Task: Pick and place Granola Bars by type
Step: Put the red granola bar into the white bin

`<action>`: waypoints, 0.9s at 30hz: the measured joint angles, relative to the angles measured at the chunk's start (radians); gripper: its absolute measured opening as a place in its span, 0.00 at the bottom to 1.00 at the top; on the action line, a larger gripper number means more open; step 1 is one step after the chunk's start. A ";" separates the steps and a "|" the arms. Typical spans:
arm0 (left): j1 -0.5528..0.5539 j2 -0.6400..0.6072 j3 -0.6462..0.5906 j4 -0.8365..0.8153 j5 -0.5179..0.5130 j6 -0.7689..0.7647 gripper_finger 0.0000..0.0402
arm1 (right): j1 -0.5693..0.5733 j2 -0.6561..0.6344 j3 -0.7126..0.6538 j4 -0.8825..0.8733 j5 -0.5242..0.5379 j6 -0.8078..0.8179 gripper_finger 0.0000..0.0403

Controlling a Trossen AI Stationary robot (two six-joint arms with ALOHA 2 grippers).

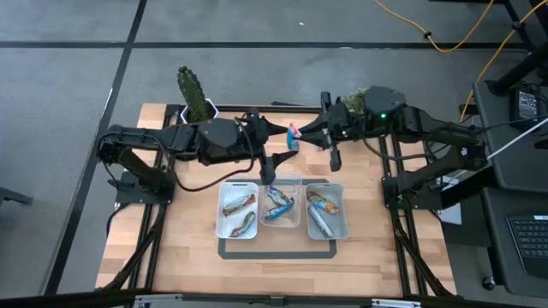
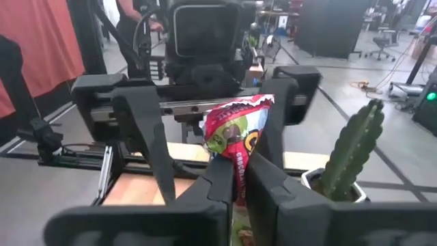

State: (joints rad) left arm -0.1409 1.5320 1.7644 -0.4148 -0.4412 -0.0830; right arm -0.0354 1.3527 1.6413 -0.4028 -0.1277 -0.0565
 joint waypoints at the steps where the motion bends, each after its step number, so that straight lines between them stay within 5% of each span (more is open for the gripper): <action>1: 0.004 0.007 0.000 0.005 0.004 0.000 0.71 | 0.004 0.006 0.000 0.010 0.000 0.000 0.08; 8: 0.015 0.025 0.000 0.017 -0.031 -0.002 0.62 | 0.022 0.015 0.000 0.036 -0.003 0.003 0.04; 17: 0.014 0.027 0.000 0.015 -0.040 0.013 0.05 | 0.025 0.015 0.000 0.042 0.010 0.027 0.11; 27: 0.011 0.027 0.000 0.015 -0.050 0.015 0.02 | 0.025 -0.008 -0.002 0.028 -0.024 0.025 0.18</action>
State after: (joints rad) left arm -0.1299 1.5589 1.7645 -0.4000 -0.4909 -0.0681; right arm -0.0101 1.3447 1.6390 -0.3752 -0.1515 -0.0312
